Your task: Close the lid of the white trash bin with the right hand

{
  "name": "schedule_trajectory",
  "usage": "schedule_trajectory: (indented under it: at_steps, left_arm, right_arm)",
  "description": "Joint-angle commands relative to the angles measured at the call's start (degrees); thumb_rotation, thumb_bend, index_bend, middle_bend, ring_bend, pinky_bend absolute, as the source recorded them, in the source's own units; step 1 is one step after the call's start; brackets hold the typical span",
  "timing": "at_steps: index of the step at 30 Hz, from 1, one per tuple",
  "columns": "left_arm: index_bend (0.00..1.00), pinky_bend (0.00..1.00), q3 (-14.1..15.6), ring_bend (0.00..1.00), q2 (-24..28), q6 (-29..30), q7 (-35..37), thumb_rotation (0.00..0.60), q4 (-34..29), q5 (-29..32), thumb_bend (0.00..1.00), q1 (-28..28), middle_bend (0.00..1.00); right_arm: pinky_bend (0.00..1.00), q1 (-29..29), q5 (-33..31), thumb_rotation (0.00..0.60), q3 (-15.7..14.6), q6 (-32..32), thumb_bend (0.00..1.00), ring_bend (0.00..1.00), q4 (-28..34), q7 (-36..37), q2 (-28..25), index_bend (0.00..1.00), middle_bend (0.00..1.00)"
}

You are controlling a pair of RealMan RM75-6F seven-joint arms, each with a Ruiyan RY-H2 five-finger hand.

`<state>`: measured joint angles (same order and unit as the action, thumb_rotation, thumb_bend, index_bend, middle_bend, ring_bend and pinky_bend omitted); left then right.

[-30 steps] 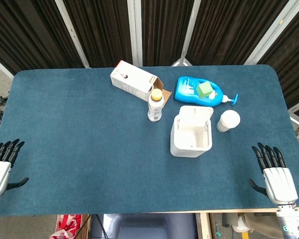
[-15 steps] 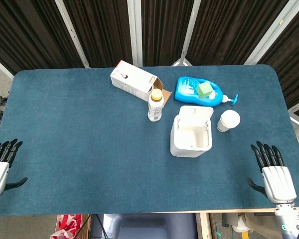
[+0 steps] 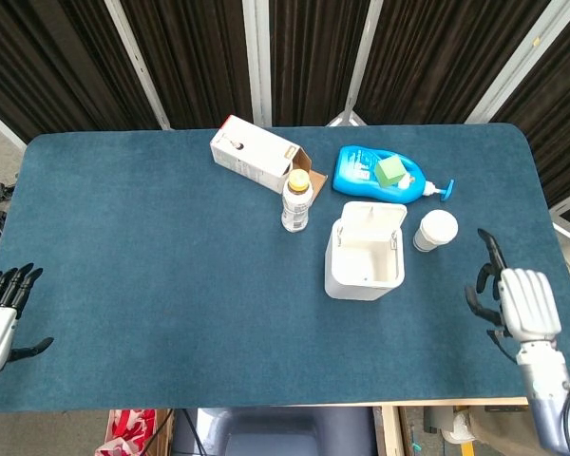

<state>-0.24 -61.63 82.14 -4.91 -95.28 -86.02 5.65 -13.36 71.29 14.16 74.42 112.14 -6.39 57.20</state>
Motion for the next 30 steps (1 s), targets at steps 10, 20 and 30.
schedule_trajectory:
  at_steps: [10,20,30]
  left_arm:
    - [0.0,0.0,-0.29,0.0,0.18,-1.11,0.61,0.6,-0.43,0.92,0.0,0.47,0.0]
    - [0.0,0.0,-0.45,0.0,0.22,-2.32,1.05,0.6,-0.41,1.86,0.0,0.96,0.0]
    - [0.0,0.0,-0.36,0.0,0.61,-2.27,1.79,0.6,-0.35,2.07,0.0,0.78,0.0]
  right_arm:
    - [0.77,-17.56,-28.23,0.6,12.43,-16.02,0.69,0.85,5.32,-2.6,-6.85,0.0,0.8]
    - [0.77,-29.04,-45.86,0.6,11.87,-22.17,0.69,0.85,3.22,-7.44,-5.98,0.06,0.8]
    - [0.77,-34.06,-51.53,0.6,9.22,-21.3,0.7,0.85,2.81,-9.85,-4.14,0.21,0.8]
